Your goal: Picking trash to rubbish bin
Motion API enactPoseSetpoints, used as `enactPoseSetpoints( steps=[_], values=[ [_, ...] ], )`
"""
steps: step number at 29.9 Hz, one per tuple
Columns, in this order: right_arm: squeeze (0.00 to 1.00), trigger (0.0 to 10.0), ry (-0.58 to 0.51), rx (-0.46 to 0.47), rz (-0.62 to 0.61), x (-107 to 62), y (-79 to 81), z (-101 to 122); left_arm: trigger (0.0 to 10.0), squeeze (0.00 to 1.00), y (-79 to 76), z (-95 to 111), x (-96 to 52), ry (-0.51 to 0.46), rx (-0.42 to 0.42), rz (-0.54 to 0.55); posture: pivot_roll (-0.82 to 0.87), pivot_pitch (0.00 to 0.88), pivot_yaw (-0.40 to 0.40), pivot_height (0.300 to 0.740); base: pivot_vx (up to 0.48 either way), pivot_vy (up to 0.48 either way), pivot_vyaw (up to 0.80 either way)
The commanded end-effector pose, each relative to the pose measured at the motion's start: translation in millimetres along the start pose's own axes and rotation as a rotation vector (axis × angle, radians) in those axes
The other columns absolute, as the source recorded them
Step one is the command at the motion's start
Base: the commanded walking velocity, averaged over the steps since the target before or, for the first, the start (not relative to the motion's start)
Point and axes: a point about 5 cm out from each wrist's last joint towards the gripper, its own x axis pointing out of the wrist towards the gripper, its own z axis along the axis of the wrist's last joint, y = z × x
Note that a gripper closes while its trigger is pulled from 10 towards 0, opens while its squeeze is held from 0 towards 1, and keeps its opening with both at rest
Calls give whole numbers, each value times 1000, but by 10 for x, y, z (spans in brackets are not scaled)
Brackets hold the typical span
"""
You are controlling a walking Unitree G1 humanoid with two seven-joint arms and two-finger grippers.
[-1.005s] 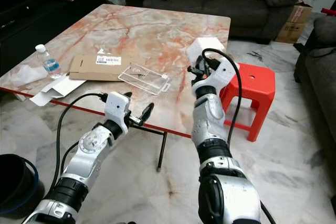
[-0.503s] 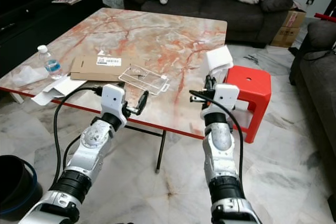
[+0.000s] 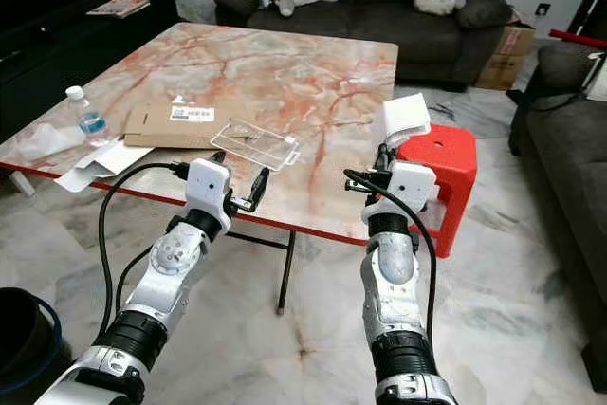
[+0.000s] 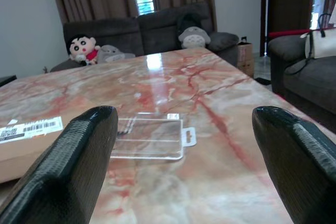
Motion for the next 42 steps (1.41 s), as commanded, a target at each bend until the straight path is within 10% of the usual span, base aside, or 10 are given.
enactPoseSetpoints(
  steps=[1, 42],
  values=[
    [0, 10000, 4, -14, 21, 3, 77, 5, 10000, 0, -16, 22, 32, -12, 11, -3, 111, 0, 9, 740, 0, 0, 0],
    [0, 10000, 8, -3, 17, 5, 96, 19, 10000, 0, 36, 44, 59, -23, 20, 26, 115, 0, 18, 740, 0, 0, 754]
  ],
)
